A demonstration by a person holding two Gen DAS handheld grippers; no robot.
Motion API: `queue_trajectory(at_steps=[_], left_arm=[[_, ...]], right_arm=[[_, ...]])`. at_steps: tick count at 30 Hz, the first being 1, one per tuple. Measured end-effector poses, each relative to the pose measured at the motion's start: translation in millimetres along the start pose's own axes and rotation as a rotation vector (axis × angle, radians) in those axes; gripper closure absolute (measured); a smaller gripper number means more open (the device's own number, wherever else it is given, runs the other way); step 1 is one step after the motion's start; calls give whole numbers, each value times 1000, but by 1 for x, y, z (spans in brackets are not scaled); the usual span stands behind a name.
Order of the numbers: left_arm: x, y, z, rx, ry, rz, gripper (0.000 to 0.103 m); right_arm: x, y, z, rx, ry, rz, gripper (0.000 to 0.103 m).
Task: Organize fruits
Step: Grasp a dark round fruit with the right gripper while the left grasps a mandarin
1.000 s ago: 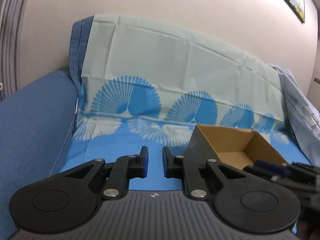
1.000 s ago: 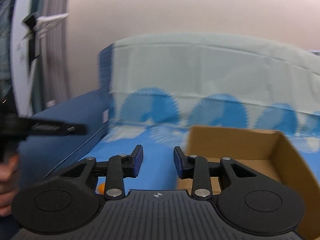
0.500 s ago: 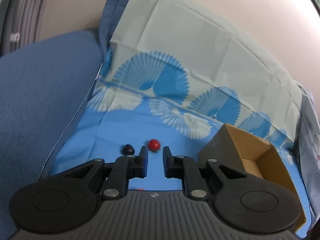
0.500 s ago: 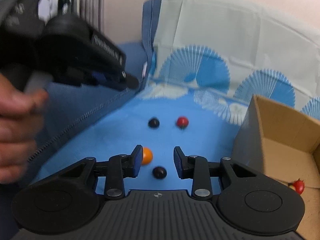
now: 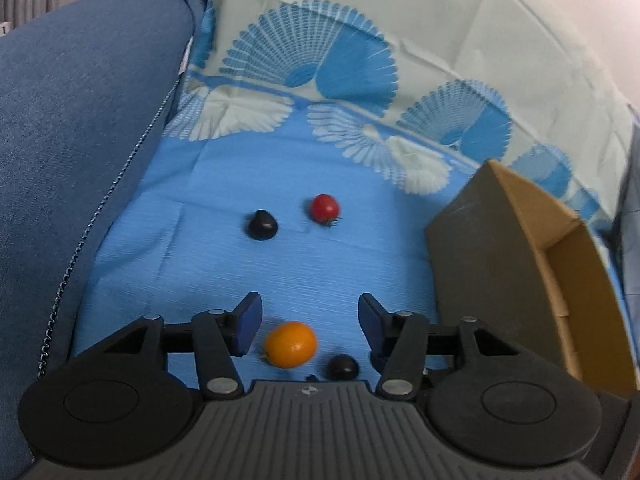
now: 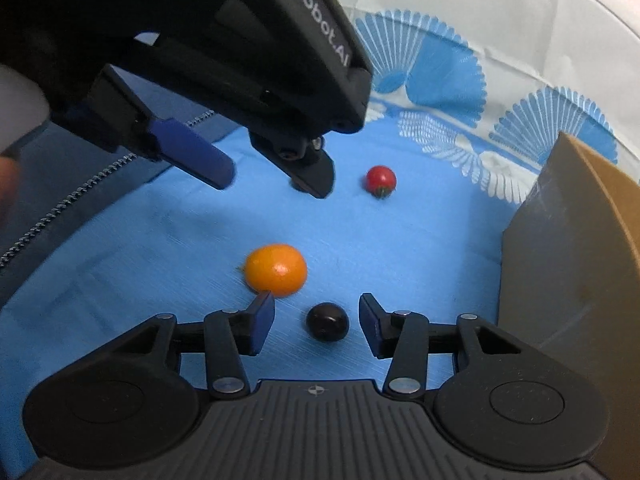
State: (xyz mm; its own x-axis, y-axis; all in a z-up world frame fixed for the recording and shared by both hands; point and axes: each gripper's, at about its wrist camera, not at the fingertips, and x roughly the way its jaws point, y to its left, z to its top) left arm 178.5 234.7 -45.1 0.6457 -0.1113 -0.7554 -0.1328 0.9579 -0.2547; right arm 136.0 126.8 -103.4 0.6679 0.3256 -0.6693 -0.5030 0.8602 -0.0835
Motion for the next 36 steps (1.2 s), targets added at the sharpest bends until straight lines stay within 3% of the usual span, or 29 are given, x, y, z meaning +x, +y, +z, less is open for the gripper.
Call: queue_trajectory(at_steps=[4, 8, 17, 22, 28, 30, 31, 36], left_arm=[[14, 1, 1, -11, 23, 27, 41], [29, -6, -1, 24, 67, 46, 39], [45, -20, -9, 98, 95, 62, 36], [56, -26, -14, 144, 145, 99, 36], [59, -31, -19, 187, 152, 119, 36], [60, -30, -20, 185, 157, 129, 45], [60, -29, -19, 183, 155, 136, 58], [54, -25, -16, 156, 118, 140, 59]], right_arm=[[7, -7, 0, 30, 45, 0, 56], [8, -12, 1, 50, 57, 19, 78], [-1, -25, 1, 114, 107, 8, 78], [-4, -25, -1, 106, 133, 6, 78], [-1, -25, 2, 102, 141, 3, 78], [-1, -27, 1, 104, 143, 5, 78], [-1, -27, 1, 105, 144, 6, 78], [0, -29, 2, 108, 142, -5, 78]])
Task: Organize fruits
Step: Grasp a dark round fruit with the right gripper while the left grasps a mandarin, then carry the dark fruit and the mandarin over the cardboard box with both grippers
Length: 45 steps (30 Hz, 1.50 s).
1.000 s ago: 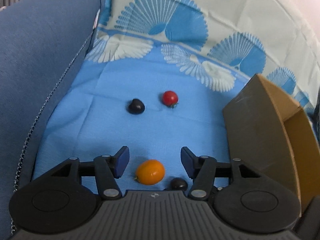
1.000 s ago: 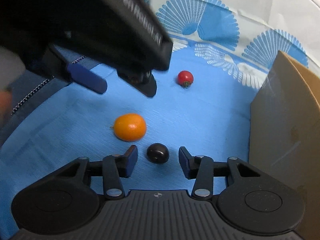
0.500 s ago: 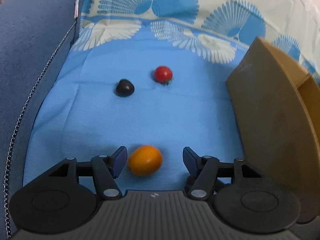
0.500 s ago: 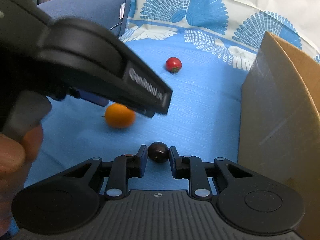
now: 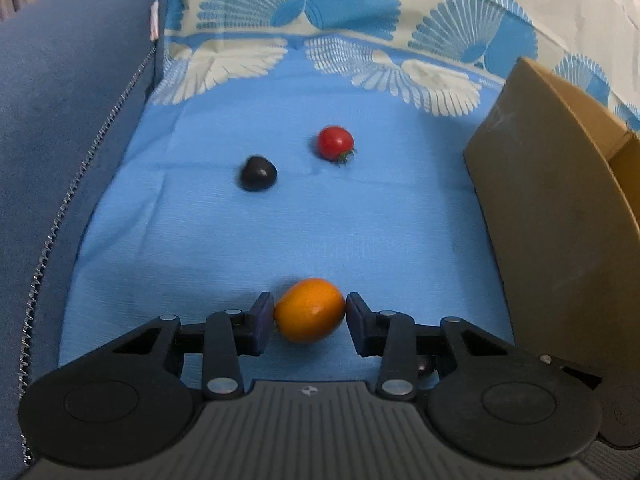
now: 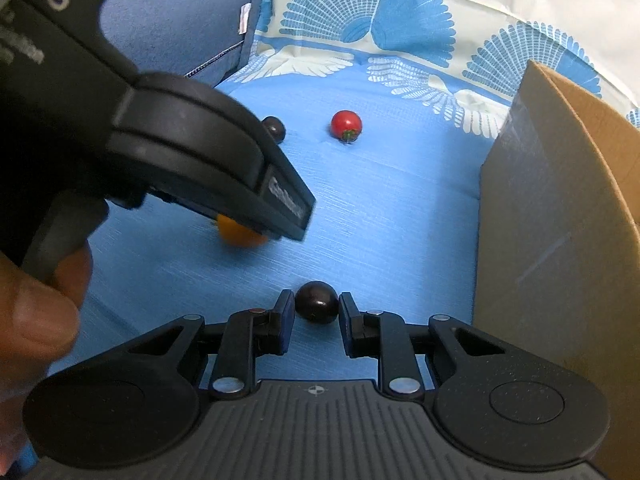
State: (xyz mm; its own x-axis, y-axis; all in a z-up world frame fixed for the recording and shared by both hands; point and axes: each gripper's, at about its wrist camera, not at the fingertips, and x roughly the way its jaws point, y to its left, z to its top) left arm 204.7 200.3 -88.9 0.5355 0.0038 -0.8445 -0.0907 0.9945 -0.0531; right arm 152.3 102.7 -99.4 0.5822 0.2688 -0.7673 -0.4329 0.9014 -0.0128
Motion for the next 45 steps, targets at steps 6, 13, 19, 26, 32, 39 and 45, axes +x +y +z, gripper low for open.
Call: queue_trajectory(at_steps=[6, 13, 19, 26, 32, 39, 45], left_arm=[[1, 10, 2, -53, 10, 31, 59], [10, 5, 0, -21, 44, 48, 59], [15, 5, -2, -16, 48, 50, 59], [17, 3, -1, -5, 47, 46, 59], [4, -4, 0, 17, -18, 25, 59], [-44, -1, 1, -33, -204, -15, 59], [-97, 4, -5, -75, -399, -61, 59]], right_arm=[[4, -7, 1, 27, 10, -11, 78], [6, -5, 3, 18, 15, -14, 78], [7, -2, 4, 14, 15, -16, 78], [2, 0, 2, 4, 10, -21, 78], [-6, -5, 1, 41, -10, -20, 78], [-38, -10, -4, 41, -105, -30, 78], [-77, -11, -14, 46, -218, -46, 78]])
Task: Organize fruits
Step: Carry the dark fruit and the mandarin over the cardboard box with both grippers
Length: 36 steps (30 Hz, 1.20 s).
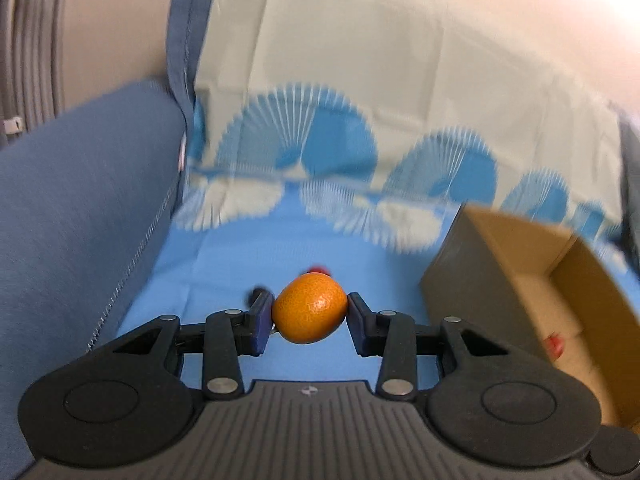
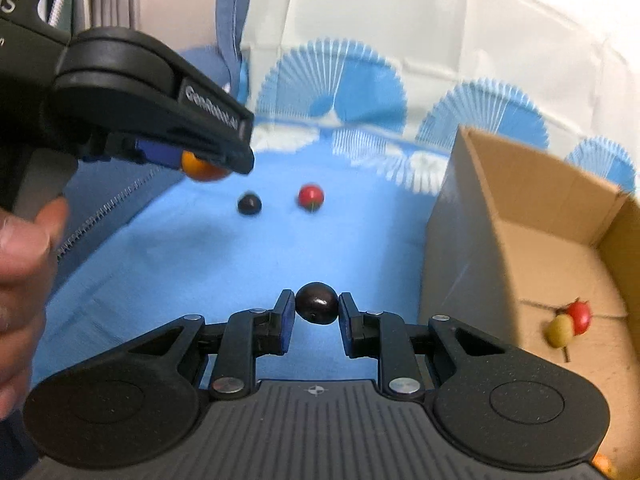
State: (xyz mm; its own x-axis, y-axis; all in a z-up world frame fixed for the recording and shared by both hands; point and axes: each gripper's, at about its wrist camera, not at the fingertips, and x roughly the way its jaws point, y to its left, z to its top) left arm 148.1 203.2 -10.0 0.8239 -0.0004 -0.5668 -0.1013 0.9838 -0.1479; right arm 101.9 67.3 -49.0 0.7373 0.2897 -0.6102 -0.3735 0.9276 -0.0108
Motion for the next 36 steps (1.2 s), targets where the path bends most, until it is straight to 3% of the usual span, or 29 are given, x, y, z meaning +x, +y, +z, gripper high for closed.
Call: queue_trajectory(at_steps=[6, 13, 28, 36], left_arm=[[-42, -3, 2, -70, -89, -54, 59], [-77, -27, -8, -29, -150, -113, 59], [-77, -71, -29, 24, -135, -192, 59], [-75, -82, -35, 57, -133, -216, 59]], right_arm=[[-50, -5, 1, -14, -133, -4, 78], [-102, -40, 0, 12, -253, -17, 78], [-167, -153, -14, 119, -355, -164, 78], [-169, -230, -13, 158, -361, -259, 78]])
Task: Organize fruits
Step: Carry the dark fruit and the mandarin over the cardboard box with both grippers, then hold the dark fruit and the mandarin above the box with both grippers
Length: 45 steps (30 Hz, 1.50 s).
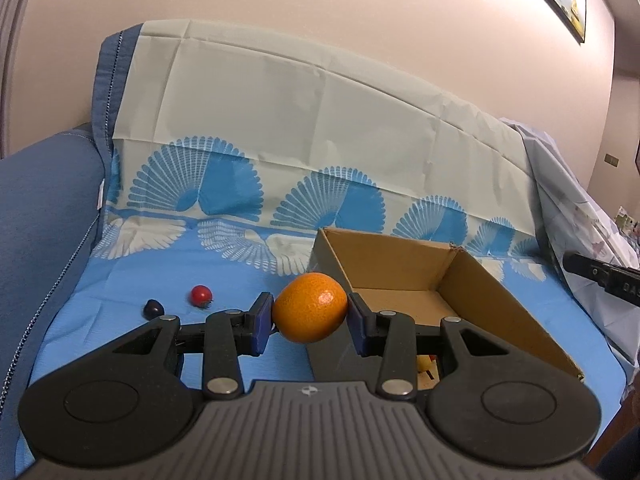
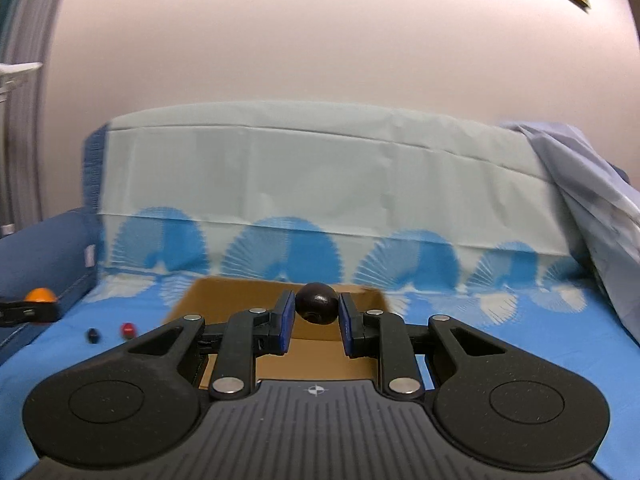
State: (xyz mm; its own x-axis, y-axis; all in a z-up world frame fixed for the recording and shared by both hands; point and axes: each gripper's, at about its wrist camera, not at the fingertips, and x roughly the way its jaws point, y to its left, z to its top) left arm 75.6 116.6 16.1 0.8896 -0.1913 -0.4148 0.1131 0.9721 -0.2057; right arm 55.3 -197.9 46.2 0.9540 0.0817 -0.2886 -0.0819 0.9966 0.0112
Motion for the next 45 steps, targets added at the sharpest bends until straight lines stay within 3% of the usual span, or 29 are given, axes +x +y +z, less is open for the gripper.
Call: queue_trajectory(at_steps=[5, 26, 45], left_arm=[[4, -2, -1, 2, 9, -2, 59], [33, -9, -8, 42, 70, -3, 59], [33, -15, -10, 67, 71, -9, 59]], right_arm=[[15, -24, -12, 88, 34, -41, 78], [35, -30, -22, 82, 81, -70, 78], [35, -21, -23, 38, 81, -66, 78]])
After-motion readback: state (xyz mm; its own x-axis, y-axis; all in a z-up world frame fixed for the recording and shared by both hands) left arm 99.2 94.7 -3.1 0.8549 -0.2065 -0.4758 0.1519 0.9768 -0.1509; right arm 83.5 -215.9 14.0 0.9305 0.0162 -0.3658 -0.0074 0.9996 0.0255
